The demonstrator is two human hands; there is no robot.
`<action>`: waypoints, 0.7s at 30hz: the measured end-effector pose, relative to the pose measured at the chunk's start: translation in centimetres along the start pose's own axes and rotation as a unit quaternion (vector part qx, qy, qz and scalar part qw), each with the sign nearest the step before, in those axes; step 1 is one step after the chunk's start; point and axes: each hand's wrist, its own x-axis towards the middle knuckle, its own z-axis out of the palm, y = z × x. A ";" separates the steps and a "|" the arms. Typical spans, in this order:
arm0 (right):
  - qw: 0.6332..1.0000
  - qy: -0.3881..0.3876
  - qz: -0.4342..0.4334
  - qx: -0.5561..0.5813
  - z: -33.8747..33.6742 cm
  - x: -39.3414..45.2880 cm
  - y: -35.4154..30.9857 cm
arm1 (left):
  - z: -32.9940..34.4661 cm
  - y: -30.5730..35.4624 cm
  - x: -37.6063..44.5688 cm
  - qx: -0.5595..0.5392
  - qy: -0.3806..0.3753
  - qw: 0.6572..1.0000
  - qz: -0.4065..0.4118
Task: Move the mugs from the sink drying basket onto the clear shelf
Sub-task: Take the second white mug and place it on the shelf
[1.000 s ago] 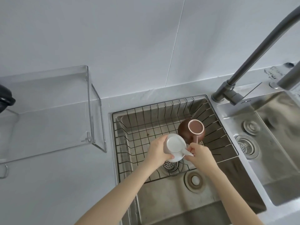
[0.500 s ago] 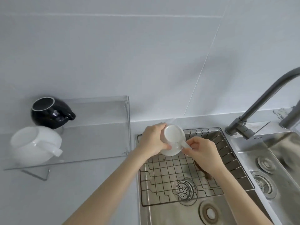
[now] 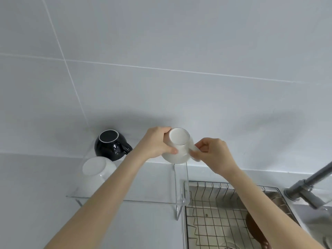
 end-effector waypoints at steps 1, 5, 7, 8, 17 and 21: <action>1.000 -0.004 -0.003 0.000 0.7 0.6 -0.5 | -0.5 -0.8 0.3 -0.005 0.008 1.000 -0.010; 1.000 -0.017 0.002 -0.002 3.2 2.7 -1.2 | -1.2 -3.8 1.1 -0.015 0.025 0.999 -0.041; 1.000 -0.026 0.008 -0.012 4.2 3.4 -1.0 | -1.2 -5.0 1.3 -0.019 0.025 0.998 -0.048; 0.999 -0.029 0.012 -0.017 4.6 3.7 -0.9 | -1.1 -5.5 1.4 -0.022 0.024 0.998 -0.050; 0.997 -0.052 0.046 -0.016 5.8 4.9 0.4 | -0.3 -7.2 2.7 -0.039 -0.002 0.997 -0.062; 0.998 -0.051 0.043 -0.007 6.0 4.8 0.7 | -0.1 -7.5 2.7 -0.035 0.000 0.998 -0.058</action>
